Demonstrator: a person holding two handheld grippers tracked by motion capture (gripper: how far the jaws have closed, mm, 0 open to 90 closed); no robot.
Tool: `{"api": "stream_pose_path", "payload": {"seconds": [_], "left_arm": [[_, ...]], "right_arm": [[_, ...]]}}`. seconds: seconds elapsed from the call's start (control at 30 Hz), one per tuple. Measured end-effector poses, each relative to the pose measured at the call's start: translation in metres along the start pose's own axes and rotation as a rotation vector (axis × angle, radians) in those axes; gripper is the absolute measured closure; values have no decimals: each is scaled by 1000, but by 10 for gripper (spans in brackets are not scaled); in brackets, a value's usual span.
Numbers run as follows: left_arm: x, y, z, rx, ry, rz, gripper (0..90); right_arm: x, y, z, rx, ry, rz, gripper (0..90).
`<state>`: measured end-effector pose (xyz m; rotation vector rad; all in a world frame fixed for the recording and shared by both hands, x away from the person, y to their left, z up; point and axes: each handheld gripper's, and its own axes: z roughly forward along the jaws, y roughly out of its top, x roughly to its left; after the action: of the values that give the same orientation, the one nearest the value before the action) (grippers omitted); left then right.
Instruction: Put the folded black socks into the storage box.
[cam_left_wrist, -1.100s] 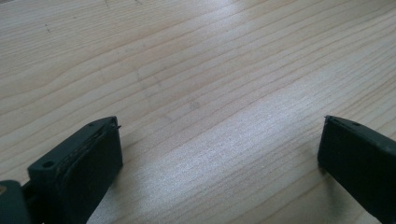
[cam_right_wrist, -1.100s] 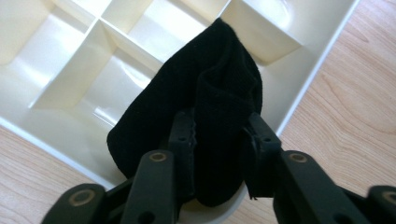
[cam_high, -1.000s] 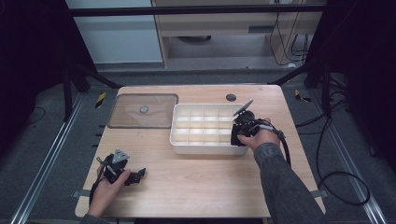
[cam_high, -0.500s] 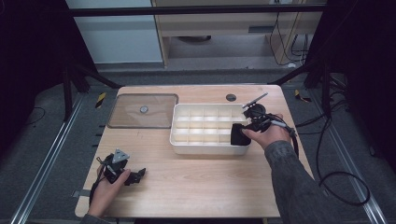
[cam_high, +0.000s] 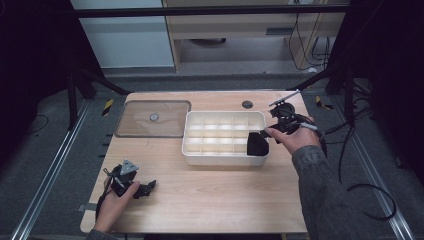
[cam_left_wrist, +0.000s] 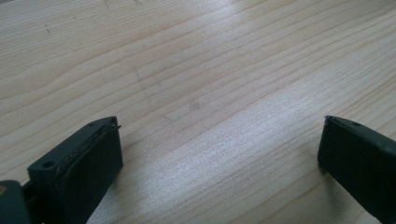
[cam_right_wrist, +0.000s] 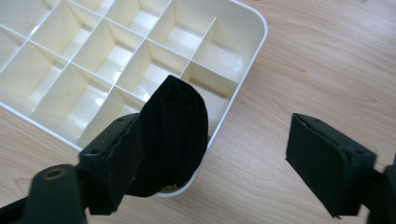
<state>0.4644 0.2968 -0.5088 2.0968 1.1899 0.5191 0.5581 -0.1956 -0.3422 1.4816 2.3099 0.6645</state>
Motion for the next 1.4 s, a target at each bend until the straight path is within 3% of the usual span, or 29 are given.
{"api": "stream_pose_path", "payload": {"seconds": [0.13, 0.27, 0.5, 0.7, 0.9, 1.4], "left_arm": [[0, 0, 0, 0, 1, 0, 0], [0, 0, 0, -1, 0, 0, 0], [0, 0, 0, 3, 1, 1, 0], [0, 0, 0, 2, -1, 0, 0], [0, 0, 0, 1, -1, 0, 0], [0, 0, 0, 1, 0, 0, 0]], "right_arm": [[-1, 7, -7, -8, 6, 1, 192], [0, 12, -13, 1, -11, -15, 321], [1, 22, -17, 8, -4, -26, 677], [7, 26, -11, 21, 15, -44, 815], [12, 33, -1, 23, 16, -67, 889], [24, 41, 20, 58, 27, -92, 899]]}}
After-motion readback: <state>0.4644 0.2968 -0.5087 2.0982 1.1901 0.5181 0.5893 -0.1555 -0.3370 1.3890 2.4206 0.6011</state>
